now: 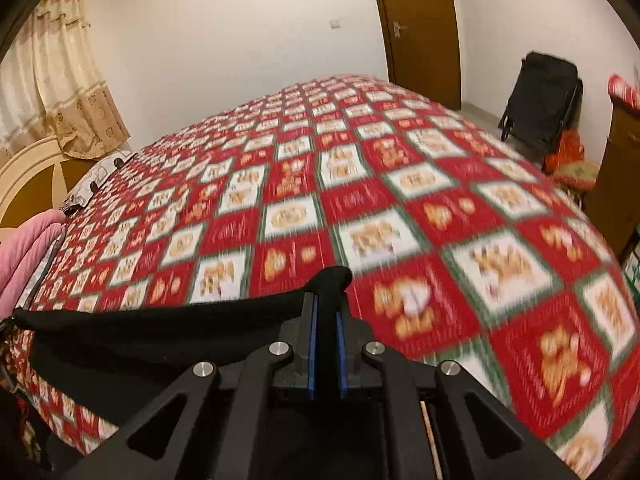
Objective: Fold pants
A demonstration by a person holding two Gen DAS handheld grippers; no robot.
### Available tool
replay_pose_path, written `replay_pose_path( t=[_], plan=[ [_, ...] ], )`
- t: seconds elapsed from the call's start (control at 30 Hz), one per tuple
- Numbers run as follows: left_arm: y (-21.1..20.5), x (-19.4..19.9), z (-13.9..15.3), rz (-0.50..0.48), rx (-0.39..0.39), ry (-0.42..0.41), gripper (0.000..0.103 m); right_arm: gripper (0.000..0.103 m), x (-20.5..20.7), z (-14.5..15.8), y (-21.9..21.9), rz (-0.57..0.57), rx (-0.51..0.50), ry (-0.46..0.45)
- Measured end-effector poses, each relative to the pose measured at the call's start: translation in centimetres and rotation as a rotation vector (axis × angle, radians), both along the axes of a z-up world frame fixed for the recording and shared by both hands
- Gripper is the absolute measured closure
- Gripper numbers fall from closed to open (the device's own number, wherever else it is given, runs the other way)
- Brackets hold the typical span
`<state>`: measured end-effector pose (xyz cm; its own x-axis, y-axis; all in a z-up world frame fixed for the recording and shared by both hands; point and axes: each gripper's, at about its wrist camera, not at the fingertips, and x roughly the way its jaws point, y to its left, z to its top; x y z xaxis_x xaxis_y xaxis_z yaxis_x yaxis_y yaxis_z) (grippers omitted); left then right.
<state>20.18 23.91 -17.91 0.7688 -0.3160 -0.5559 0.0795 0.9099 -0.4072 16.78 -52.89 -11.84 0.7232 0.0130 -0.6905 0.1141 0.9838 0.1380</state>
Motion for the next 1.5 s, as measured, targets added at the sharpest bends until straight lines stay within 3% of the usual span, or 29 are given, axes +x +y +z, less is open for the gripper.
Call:
replay_pose_path(
  t=[0.17,0.23,0.3,0.33,0.4,0.47,0.5,0.7,0.83,0.97,1.2,1.37,1.5],
  plan=[
    [-0.5,-2.5,-2.2,-0.022,0.058,0.007,0.081,0.093,-2.2,-2.0,-0.8,-0.014,0.053,0.044],
    [-0.3,-3.4,-2.9,-0.016,0.083,0.009,0.075,0.085,-2.8,-2.6,-1.3,-0.023,0.092,0.064],
    [0.0,-4.3,-3.5,-0.014,0.118,0.009,0.07,0.063,-3.6,-2.9,-1.8,-0.053,0.099,0.078],
    [0.1,-4.8,-3.6,-0.017,0.139,0.005,0.068,0.061,-4.1,-2.8,-1.9,-0.06,0.095,0.076],
    [0.4,-5.8,-3.7,-0.015,0.194,0.003,0.067,0.06,-5.2,-2.3,-2.2,-0.061,0.103,0.069],
    [1.0,-6.8,-4.0,-0.012,0.228,0.011,0.055,0.06,-6.4,-1.3,-2.1,-0.063,0.082,0.057],
    [1.4,-7.3,-4.0,0.002,0.246,0.013,0.054,0.06,-6.9,-0.9,-2.0,-0.064,0.066,0.054],
    [4.7,-9.7,-4.7,0.1,0.204,0.035,0.055,0.06,-10.6,2.6,0.0,-0.002,0.075,0.012],
    [4.3,-11.0,-4.2,0.117,0.18,0.015,0.055,0.06,-11.5,4.1,6.4,0.116,-0.014,0.012],
    [1.9,-10.8,-3.1,0.075,0.134,-0.008,0.055,0.06,-11.0,3.3,14.7,0.257,-0.116,0.017],
    [-1.6,-8.1,-3.2,0.026,0.144,0.014,0.055,0.06,-7.3,-2.5,28.9,0.518,-0.174,0.078],
    [-1.5,-7.7,-3.9,0.033,0.119,0.029,0.055,0.06,-5.7,-7.3,38.0,0.687,-0.331,0.095],
    [-1.8,-8.0,-4.2,0.03,0.145,0.029,0.061,0.06,-4.9,-9.3,42.7,0.762,-0.433,0.069]
  ],
)
